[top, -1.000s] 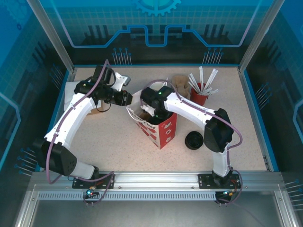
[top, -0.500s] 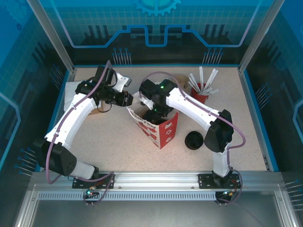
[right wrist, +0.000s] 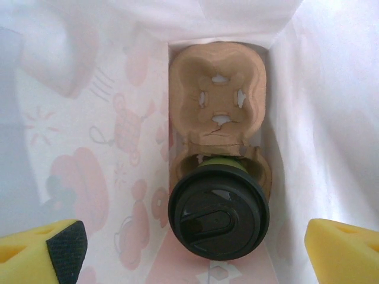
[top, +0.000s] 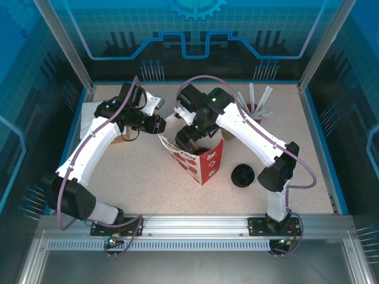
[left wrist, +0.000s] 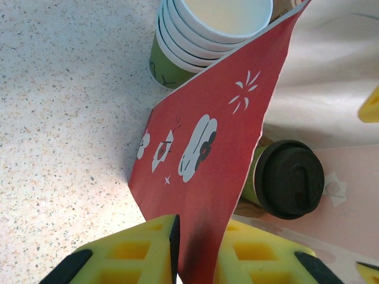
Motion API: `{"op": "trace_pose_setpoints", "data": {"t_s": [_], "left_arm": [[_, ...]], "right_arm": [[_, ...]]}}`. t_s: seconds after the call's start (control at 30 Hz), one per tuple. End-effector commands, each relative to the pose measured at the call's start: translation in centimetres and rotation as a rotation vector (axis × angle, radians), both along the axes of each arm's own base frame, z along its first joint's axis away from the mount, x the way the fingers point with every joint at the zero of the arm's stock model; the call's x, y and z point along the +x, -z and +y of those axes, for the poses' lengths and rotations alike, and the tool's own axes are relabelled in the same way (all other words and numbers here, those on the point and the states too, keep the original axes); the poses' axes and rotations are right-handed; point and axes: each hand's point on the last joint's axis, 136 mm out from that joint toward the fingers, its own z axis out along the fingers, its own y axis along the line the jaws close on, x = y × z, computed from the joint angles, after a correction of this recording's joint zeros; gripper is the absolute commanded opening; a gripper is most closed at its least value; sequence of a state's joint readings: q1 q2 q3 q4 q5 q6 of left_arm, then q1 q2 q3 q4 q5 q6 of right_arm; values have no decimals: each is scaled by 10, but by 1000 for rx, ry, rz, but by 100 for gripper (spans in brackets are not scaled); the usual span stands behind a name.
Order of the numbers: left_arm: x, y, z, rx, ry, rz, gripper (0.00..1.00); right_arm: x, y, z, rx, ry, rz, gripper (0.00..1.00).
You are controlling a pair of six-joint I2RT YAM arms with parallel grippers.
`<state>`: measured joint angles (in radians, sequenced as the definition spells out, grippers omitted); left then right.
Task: Pack the takeout coffee
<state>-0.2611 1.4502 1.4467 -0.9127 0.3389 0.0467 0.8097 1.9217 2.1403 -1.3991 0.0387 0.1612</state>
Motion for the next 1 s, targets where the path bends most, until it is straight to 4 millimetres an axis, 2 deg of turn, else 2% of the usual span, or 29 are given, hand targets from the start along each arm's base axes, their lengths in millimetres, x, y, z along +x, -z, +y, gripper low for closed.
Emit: {"op": "trace_pose_setpoints", "data": {"t_s": [0.0,0.2,0.6,0.83,0.97], "left_arm": [[-5,-4,3,16,-22,16,21],[-5,-4,3,15,-30,19,21],[-5,-5,7,28,-47,17,22],[-4,-6,13,56,-71,16,23],[-2,-9,14,57,-83,8,23]], "right_arm": [[-11,-31,-4,90,18,7,95],[-15,-52,0,179,22,4,84],[-24,-101,2,385,47,-6,77],[-16,-129,-30,411,139,-119,75],[0,-131,-75,348,304,-224,75]]}}
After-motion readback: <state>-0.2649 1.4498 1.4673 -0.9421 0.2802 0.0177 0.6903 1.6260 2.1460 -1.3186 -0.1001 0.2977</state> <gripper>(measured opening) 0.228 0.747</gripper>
